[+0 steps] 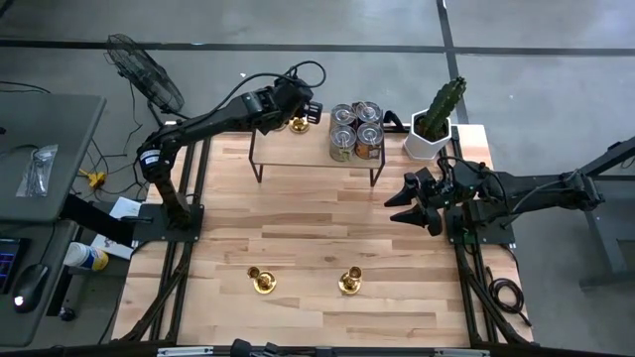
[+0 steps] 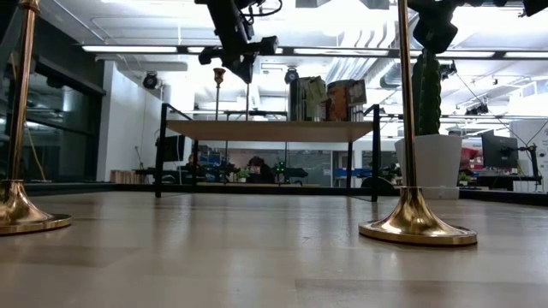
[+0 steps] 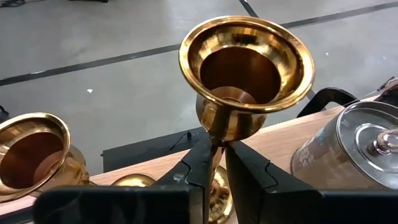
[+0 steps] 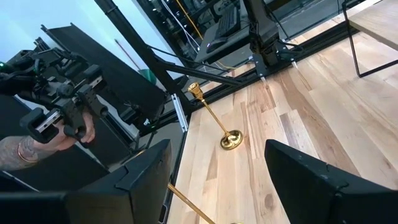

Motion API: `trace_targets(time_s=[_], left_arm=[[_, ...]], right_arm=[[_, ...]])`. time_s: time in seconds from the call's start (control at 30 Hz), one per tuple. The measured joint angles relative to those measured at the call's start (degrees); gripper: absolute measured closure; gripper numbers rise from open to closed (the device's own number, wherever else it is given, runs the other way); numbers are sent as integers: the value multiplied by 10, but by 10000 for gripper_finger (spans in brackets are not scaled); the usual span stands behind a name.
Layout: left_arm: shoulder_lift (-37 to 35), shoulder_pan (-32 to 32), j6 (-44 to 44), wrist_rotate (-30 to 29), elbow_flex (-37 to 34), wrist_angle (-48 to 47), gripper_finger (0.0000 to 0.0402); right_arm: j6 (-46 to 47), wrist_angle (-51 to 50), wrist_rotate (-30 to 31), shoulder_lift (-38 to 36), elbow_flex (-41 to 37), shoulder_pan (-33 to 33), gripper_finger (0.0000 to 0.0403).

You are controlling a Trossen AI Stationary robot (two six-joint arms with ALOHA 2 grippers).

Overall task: Pick & Place candle stick holders
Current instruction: Put the gold candle holder on the shelf

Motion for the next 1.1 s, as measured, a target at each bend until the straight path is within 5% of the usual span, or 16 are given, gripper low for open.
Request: trace_targets(time_s=[0.2,0.67,1.1], left_arm=[[0,0,12,6,0,0,349],[0,0,9,17,0,2,205],[0,0,12,21,0,1,159]], right_arm=[[0,0,0,0,0,0,151],[0,0,0,0,0,0,151],[10,0,0,0,0,0,151]])
